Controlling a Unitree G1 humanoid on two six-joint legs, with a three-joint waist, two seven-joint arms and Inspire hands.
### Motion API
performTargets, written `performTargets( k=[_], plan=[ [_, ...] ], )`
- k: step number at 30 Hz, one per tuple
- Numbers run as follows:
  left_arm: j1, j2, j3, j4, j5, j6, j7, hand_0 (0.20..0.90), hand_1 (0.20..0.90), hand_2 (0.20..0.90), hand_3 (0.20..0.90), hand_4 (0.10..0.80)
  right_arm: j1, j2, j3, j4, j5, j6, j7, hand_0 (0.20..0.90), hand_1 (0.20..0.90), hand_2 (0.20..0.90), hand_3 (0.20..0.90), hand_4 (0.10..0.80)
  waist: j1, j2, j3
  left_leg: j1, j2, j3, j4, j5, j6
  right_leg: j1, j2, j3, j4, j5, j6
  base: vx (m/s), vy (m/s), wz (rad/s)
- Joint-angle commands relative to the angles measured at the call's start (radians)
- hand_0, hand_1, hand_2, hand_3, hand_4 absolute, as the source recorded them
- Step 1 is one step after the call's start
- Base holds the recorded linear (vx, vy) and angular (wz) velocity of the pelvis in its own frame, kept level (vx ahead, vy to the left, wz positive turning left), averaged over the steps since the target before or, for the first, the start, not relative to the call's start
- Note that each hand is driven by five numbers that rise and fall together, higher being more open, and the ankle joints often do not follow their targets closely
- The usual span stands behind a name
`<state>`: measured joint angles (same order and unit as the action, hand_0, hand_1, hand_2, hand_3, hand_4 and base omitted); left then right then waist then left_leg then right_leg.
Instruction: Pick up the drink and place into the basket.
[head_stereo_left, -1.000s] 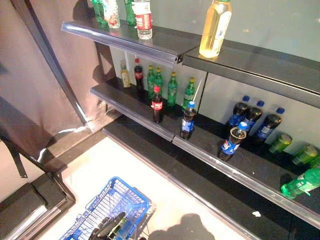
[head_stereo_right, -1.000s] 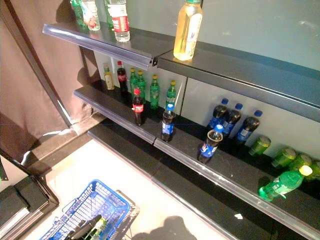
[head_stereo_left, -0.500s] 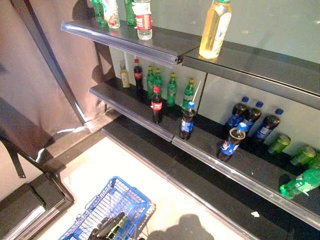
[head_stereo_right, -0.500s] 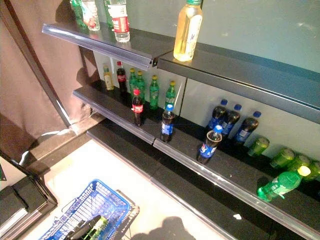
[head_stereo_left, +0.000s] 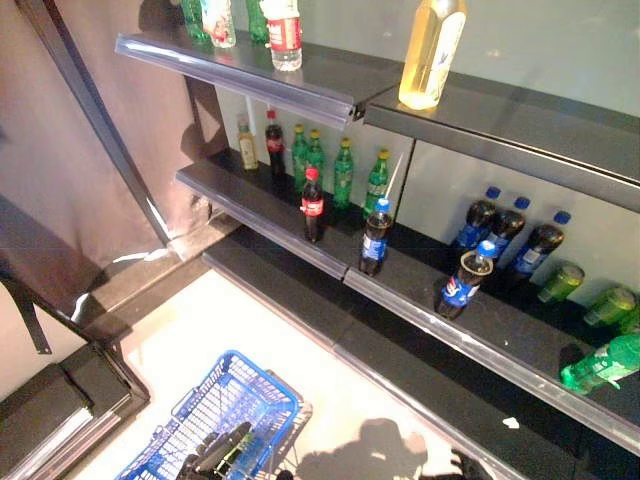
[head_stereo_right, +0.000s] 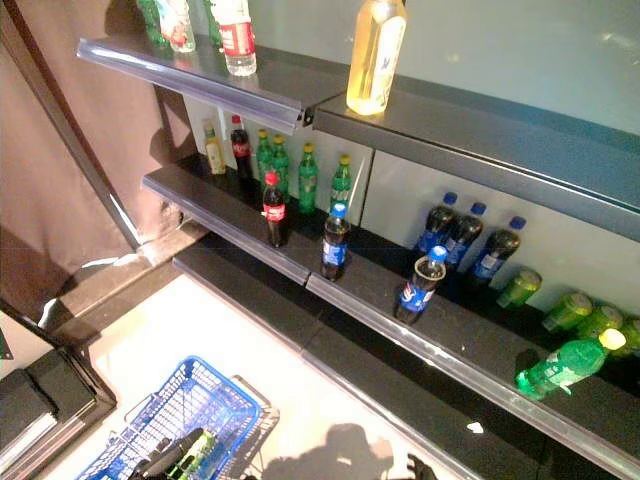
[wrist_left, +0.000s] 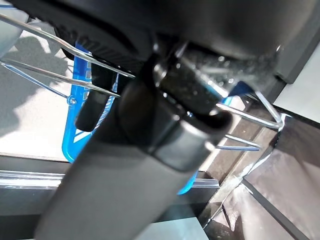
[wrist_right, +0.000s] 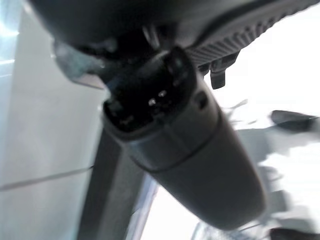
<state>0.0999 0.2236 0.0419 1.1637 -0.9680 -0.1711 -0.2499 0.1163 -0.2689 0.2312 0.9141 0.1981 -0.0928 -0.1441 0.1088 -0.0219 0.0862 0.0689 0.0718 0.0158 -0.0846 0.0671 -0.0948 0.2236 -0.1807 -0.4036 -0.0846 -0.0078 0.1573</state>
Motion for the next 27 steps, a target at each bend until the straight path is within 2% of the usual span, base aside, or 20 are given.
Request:
performTargets(
  k=[1,6,12,18,27],
  plan=[
    [-0.009,-0.057,-0.077,-0.080,0.016,-0.010,-0.053,0.300,0.300,0.300,0.200,0.100,-0.024,-0.079,0.024,-0.242,-0.036,0.021,-0.067,0.900,0.900,0.900,0.900,0.800,0.017,0.000,-0.004,0.021,-0.013,0.079,-0.003,-0.047,0.020,-0.093,-0.004,0.049,0.073,0.017,-0.038,-0.006,-0.014,0.13],
    [0.025,-0.048,-0.067,-0.115,0.006,-0.005,-0.049,0.300,0.300,0.300,0.200,0.100,0.026,-0.145,0.016,-0.531,-0.051,0.036,-0.074,0.900,0.900,0.900,0.900,0.800,-0.007,-0.001,-0.005,0.026,-0.013,0.086,-0.003,-0.048,0.022,-0.093,-0.004,0.061,0.069,0.024,-0.035,-0.001,-0.004,0.09],
    [0.061,-0.051,-0.061,-0.133,-0.003,-0.011,-0.054,0.300,0.300,0.300,0.200,0.100,0.066,-0.203,-0.046,-0.784,-0.056,-0.006,-0.098,0.900,0.900,0.900,0.900,0.800,-0.026,0.003,-0.013,0.030,-0.012,0.102,-0.003,-0.053,0.026,-0.093,-0.004,0.077,0.058,0.031,-0.027,0.002,0.001,0.02],
    [0.106,-0.063,-0.056,-0.153,-0.008,-0.021,-0.055,0.300,0.300,0.300,0.200,0.100,0.087,-0.228,-0.145,-0.998,-0.073,-0.110,-0.254,0.900,0.900,0.900,0.900,0.800,-0.040,0.015,-0.017,0.032,-0.006,0.120,-0.003,-0.060,0.030,-0.104,-0.008,0.093,0.057,0.034,-0.017,0.007,0.007,-0.05],
    [0.157,-0.071,-0.044,-0.177,-0.002,-0.021,-0.060,0.300,0.300,0.300,0.200,0.100,0.123,-0.241,-0.249,-1.174,-0.091,-0.162,-0.418,0.900,0.900,0.900,0.900,0.800,-0.047,0.024,-0.022,0.029,-0.002,0.133,-0.003,-0.065,0.028,-0.113,-0.012,0.098,0.049,0.039,-0.003,0.031,0.004,-0.05]
  ],
)
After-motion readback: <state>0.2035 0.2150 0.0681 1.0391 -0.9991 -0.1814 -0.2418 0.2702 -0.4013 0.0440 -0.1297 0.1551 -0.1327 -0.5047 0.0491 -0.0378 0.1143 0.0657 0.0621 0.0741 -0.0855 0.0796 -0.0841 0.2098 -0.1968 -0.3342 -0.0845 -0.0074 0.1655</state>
